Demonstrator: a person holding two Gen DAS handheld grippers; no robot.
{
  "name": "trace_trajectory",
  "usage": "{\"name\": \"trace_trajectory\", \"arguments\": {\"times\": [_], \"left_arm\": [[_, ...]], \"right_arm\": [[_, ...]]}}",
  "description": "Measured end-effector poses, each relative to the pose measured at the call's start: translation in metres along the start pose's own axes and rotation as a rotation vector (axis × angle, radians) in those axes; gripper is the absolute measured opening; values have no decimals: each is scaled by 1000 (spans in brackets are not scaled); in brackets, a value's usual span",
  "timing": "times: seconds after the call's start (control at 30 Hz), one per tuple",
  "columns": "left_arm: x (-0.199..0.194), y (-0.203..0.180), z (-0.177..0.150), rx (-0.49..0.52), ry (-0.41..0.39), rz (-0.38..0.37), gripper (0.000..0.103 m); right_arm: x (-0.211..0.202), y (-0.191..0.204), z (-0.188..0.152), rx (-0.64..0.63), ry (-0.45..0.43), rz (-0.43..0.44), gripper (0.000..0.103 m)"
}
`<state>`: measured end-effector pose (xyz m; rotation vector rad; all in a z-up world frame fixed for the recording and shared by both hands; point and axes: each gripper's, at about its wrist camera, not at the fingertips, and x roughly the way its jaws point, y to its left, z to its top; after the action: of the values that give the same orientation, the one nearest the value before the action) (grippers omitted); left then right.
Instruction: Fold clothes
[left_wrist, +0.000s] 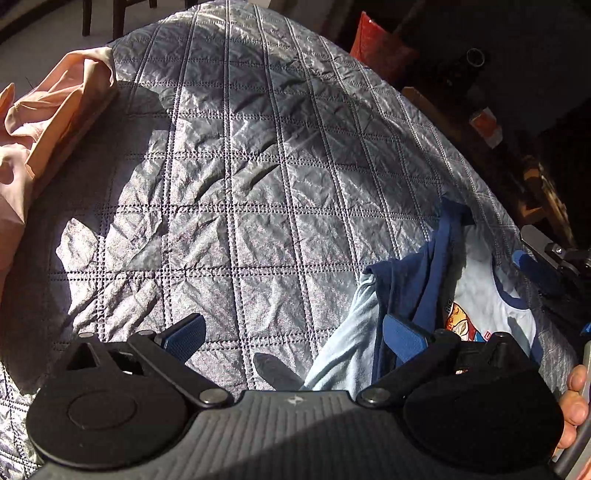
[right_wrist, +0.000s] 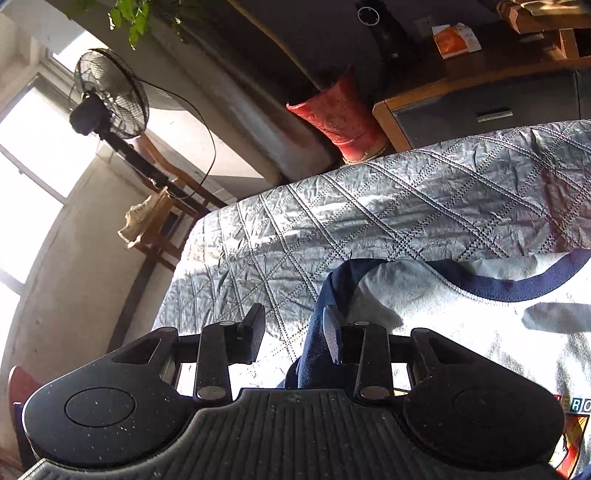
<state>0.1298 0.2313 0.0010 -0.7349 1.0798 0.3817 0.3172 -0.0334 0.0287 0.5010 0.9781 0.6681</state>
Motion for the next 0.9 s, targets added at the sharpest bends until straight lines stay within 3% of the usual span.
{"name": "trace_trajectory", "arguments": {"times": [0.13, 0.2, 0.33, 0.53, 0.8, 0.9], "left_arm": [[11, 16, 9, -135, 68, -147, 102], [17, 20, 12, -184, 91, -183, 102], [27, 21, 16, -236, 88, -208, 102], [45, 26, 22, -374, 97, -385, 102], [65, 9, 21, -359, 121, -520, 91], [73, 8, 24, -371, 128, -558, 78]], "right_arm": [[17, -10, -4, 33, 7, 9, 43], [22, -14, -4, 40, 6, 12, 43], [24, -18, -2, 39, -6, 24, 43], [28, -24, 1, 37, -24, 42, 43], [35, -21, 4, 13, -23, 81, 43], [36, -26, 5, 22, -23, 76, 43]]}}
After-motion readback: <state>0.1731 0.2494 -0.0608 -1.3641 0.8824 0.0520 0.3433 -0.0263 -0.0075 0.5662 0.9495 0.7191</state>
